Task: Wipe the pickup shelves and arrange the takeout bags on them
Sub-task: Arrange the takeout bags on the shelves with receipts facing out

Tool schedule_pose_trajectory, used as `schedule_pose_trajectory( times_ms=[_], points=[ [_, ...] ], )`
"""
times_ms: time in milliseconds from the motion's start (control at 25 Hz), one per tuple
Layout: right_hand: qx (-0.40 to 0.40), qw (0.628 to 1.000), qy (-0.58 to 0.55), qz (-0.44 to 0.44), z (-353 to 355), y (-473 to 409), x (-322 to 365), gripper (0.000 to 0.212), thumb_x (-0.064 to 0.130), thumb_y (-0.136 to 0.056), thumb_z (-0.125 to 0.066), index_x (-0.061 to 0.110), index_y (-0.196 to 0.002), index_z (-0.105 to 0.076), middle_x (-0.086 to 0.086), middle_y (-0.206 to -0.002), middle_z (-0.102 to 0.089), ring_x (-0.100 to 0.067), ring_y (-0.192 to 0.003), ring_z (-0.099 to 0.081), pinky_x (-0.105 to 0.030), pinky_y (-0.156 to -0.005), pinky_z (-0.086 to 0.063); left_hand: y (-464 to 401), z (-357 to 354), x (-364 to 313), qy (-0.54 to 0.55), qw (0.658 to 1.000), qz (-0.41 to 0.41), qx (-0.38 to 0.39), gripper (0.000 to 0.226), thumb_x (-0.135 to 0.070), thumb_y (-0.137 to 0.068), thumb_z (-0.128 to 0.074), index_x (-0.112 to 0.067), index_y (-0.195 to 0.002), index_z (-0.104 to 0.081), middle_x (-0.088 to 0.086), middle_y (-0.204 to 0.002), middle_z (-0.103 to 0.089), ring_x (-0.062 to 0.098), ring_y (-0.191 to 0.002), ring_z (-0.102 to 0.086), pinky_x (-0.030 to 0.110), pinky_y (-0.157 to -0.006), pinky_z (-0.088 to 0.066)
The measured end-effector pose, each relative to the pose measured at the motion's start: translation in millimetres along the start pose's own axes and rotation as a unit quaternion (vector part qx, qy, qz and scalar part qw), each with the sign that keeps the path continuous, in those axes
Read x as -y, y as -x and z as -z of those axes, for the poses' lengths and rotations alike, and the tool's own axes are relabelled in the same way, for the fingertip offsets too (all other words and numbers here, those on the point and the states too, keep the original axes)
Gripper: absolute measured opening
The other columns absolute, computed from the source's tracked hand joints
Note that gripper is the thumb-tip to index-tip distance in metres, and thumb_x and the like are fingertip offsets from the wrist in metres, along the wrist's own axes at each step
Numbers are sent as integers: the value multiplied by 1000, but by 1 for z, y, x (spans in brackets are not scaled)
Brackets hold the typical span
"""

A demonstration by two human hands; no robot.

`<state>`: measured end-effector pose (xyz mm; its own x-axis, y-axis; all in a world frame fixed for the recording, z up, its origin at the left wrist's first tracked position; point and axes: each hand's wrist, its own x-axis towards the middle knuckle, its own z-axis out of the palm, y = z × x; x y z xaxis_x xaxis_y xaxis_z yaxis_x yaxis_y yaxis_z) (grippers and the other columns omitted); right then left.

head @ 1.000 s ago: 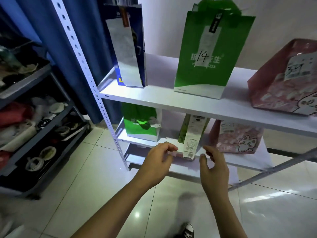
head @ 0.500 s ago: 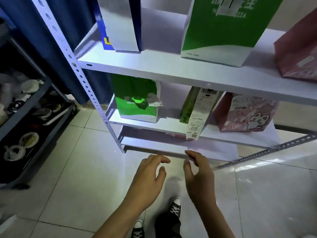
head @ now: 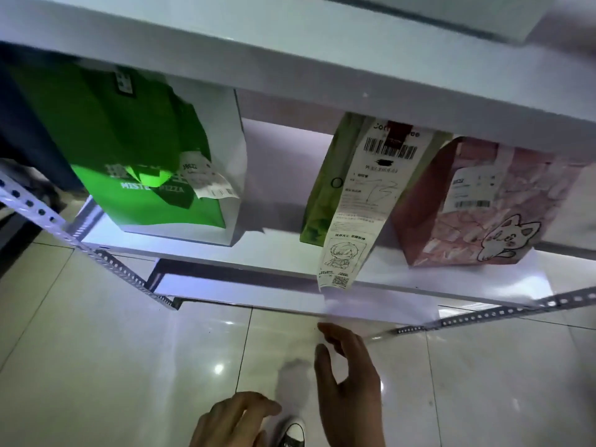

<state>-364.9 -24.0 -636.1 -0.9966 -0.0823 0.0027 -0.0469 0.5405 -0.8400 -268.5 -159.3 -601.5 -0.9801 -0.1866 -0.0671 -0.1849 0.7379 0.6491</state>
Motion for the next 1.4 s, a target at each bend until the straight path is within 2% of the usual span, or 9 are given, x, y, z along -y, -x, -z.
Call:
schedule_pose_trajectory(
  times_ms=[520,760,840,960,1080,1120,1160,1200,1400],
  points=[
    [-48,980,-21,191,-97,-87,-13,30,19,-83,-65,39,-105,-70,20,-102,-71,6,-96,-62,2,-82,-38,-116,-32,118,-80,987,-20,-141,51,-24,-75,-65,-40,-122,-58,-16,-129,-56,6,-110,-54,15,-90,-38],
    [18,952,86,292,-160,-121,-23,44,7,-59,-91,26,-96,-76,7,-102,-76,-23,-91,-75,-36,-77,-60,-159,-37,175,-193,942,-119,-248,43,-21,-60,-58,-27,-97,-79,-4,-103,-74,21,-98,-71,45,-89,-57],
    [-9,923,192,332,-177,-127,-28,48,18,-36,-100,18,-79,-79,-1,-85,-78,-25,-71,-76,-26,-65,-58,-170,-45,185,-188,918,-141,-318,21,-35,-68,-67,-31,-84,-81,-6,-91,-76,19,-90,-73,48,-82,-60],
    [-79,906,175,378,-189,-114,-25,28,21,-50,-64,-1,-65,-76,-15,-71,-75,-31,-65,-73,-15,-66,-36,-187,-57,197,-187,893,-174,-370,50,-60,-88,-43,-32,-71,-81,-6,-79,-76,21,-82,-74,42,-78,-59],
    [-187,891,85,406,-220,-107,-31,58,29,-47,-35,-18,-58,-67,-29,-66,-69,-48,-69,-68,-27,-77,-28,-194,-65,199,-165,864,-171,-444,33,-52,-73,-56,-30,-67,-80,-4,-77,-75,25,-80,-74,44,-82,-55],
    [-176,897,66,401,-221,-110,-34,63,32,-46,-32,-16,-62,-69,-27,-68,-71,-46,-70,-69,-27,-77,-29,-193,-67,198,-156,862,-155,-457,28,-49,-61,-61,-30,-69,-80,-3,-79,-75,26,-82,-74,43,-84,-53],
    [-175,901,62,392,-220,-115,-35,40,5,-38,-53,-11,-69,-74,-22,-75,-74,-43,-74,-71,-25,-75,-32,-192,-70,199,-152,857,-145,-471,30,-44,-55,-62,-29,-74,-80,-2,-82,-74,29,-85,-73,43,-86,-54],
    [-192,896,82,393,-219,-120,-33,47,20,-39,-87,-2,-79,-78,-15,-84,-77,-37,-79,-73,-25,-77,-38,-191,-71,200,-148,857,-142,-472,35,-39,-54,-61,-28,-80,-81,-1,-88,-74,31,-91,-72,43,-88,-55],
    [-142,867,158,451,-193,-124,-55,46,19,-70,-73,18,-116,-73,5,-123,-69,-20,-110,-67,-38,-101,-45,-171,-62,200,-183,873,-152,-427,48,-33,-72,-49,-17,-109,-74,7,-112,-68,33,-111,-63,44,-103,-38]
  ],
)
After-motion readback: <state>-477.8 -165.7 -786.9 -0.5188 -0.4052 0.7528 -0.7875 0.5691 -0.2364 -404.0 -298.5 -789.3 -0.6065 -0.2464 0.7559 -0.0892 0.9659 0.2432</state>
